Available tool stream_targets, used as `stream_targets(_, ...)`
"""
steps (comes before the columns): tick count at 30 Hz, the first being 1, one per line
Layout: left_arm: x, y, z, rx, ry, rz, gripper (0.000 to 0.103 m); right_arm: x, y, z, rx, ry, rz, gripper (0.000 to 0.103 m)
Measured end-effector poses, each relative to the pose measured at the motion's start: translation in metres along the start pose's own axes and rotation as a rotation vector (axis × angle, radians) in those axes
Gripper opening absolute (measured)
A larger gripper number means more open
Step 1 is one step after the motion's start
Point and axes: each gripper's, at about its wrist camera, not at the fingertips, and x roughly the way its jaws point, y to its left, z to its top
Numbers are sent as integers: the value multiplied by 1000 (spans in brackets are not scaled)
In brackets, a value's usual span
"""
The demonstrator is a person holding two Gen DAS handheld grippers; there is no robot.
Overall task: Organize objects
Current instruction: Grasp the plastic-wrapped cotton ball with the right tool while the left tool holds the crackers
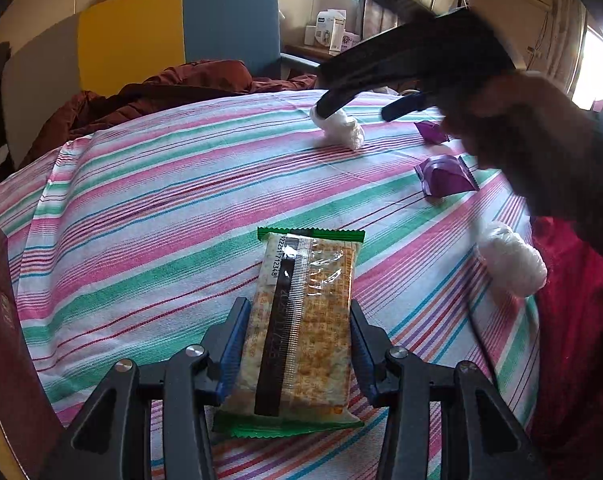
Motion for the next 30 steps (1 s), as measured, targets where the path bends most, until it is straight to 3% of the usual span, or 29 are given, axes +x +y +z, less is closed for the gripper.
stream_targets(2,1,0,-1,0,-6,-1,47,16,0,7,1,15,7,84)
stream_targets(3,0,0,-1,1,-8,0,47,23,1,9,-2,21,-7,77)
stream_targets(4,0,0,-2,1,-9,0,47,30,1,10,-8,30,-30,68)
stream_targets(5,0,1,-2,0,-11,-2,47,33,0,10,-6,44,-37,44)
stream_targets(11,0,-1,-3,4,-16,2,47,-2,5,-11,5,12,34,43)
stream_targets(19,-4,-3,2,-1,3,22,46,-68,26,-68,24,-48,153,43)
stream_targets(30,-78,-3,1,-41,-56,103,46,-96,48,-119,24,-72,210,44)
